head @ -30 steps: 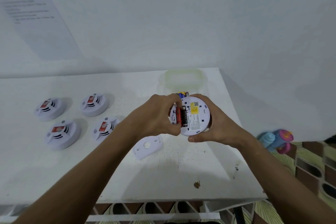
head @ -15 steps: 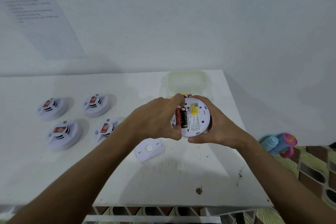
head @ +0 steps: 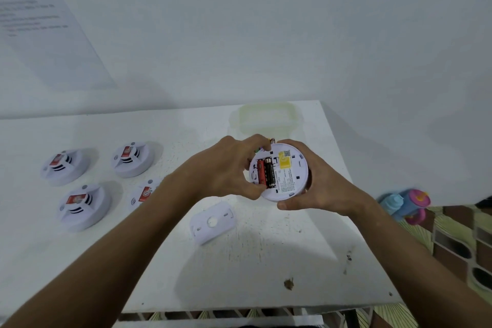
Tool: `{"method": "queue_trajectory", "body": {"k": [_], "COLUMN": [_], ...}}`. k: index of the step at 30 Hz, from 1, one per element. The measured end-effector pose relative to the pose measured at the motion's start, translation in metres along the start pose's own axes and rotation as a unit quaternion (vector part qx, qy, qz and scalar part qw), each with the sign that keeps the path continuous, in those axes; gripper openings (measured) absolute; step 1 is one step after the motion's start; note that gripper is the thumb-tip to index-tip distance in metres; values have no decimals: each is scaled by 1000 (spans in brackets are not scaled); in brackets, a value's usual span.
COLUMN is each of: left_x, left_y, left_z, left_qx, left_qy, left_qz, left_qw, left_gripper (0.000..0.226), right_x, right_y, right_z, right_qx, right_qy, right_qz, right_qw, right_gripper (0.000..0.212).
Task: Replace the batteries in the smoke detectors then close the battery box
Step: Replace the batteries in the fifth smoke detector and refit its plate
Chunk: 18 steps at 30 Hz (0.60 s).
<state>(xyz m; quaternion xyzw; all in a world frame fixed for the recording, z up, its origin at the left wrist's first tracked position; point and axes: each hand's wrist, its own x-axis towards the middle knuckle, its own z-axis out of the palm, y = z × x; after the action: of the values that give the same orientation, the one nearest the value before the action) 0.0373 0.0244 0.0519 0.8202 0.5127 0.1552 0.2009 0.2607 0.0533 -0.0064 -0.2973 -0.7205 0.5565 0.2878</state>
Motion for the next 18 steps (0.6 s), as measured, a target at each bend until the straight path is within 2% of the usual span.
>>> {"method": "queue_trajectory", "body": {"k": [5, 8, 12, 16, 18], "left_x": [5, 5, 7, 13, 17], "left_y": [2, 4, 5, 4, 4], "left_z": [6, 7, 11, 21, 23], "left_qx": [50, 51, 60, 86, 94], "left_qy": [-13, 7, 63, 67, 79], "left_qz": [2, 19, 65, 49, 72], "left_qw": [999, 998, 994, 993, 990], "left_gripper": [67, 73, 52, 44, 37], "right_x": [1, 1, 1, 0, -2], "right_y": [-1, -2, -1, 1, 3], "right_z": [-2, -4, -10, -17, -19], "right_qx": [0, -5, 7, 1, 2], "right_qy": [8, 12, 34, 38, 46], "right_qz": [4, 4, -2, -6, -3], "right_qw": [1000, 1000, 999, 999, 999], "right_gripper": [96, 95, 93, 92, 91]}}
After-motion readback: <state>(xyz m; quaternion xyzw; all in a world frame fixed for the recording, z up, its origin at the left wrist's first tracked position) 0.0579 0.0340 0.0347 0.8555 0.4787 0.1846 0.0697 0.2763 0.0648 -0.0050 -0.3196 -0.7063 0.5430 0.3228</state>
